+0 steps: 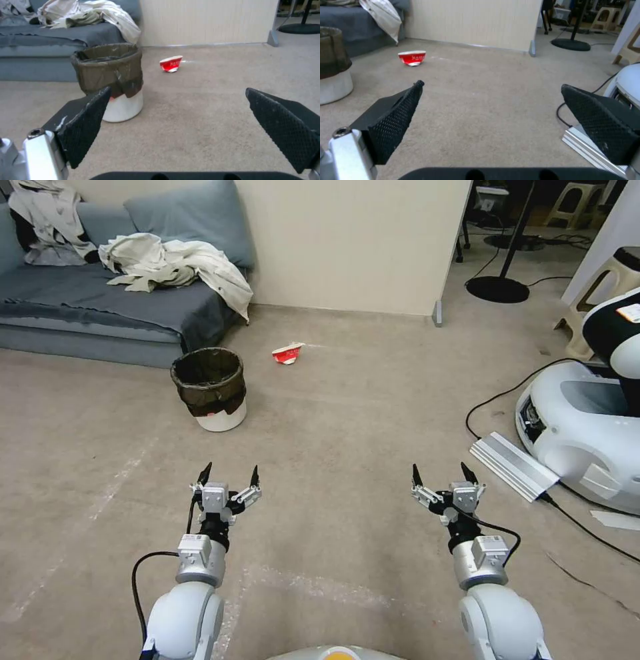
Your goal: Pick up the trash can from the floor.
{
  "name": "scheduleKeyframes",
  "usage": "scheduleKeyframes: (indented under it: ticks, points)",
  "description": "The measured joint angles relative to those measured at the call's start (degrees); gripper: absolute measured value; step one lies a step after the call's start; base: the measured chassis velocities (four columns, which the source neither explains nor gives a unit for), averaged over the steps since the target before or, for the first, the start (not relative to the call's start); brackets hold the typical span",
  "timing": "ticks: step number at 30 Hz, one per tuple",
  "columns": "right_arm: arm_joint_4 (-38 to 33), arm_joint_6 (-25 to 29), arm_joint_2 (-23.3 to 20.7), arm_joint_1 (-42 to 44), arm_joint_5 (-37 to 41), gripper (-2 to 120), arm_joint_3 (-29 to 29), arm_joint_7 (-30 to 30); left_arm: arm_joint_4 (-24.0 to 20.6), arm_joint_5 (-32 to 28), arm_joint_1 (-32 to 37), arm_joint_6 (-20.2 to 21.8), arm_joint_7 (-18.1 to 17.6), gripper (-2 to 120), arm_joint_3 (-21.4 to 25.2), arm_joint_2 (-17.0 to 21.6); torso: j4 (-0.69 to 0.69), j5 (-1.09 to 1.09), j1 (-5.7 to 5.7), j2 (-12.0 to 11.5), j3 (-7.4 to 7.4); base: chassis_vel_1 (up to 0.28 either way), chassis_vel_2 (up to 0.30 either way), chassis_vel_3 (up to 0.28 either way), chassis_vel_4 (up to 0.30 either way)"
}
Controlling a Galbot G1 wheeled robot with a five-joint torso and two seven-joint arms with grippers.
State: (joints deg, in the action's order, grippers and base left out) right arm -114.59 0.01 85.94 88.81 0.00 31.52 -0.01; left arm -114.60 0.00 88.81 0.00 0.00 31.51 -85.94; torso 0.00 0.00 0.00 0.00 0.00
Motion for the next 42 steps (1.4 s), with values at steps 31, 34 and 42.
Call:
scheduleKeyframes:
  ticks: [31,34,42]
  points:
    - [-13.1,-5.2,1.6,4.5,1.5,100,1.0,1.0,-11.3,-2.7,4.8,3.8,-2.0,100,0.8,0.3,0.0,-0.01,0.0,0.0,0.0,0.0,0.0,0.0,0.0]
    - [-17.4,-6.9,2.2,6.0,1.9,100,1.3,1.3,-14.8,-3.6,6.4,5.1,-2.6,100,1.1,0.4,0.0,-0.01,0.0,0.0,0.0,0.0,0.0,0.0,0.0]
    - [-26.8,-11.1,2.8,10.0,3.9,100,2.1,1.6,-26.4,-6.5,11.3,9.2,-4.8,100,2.0,0.7,0.0,0.02,0.0,0.0,-0.01,0.0,0.0,0.0,0.0]
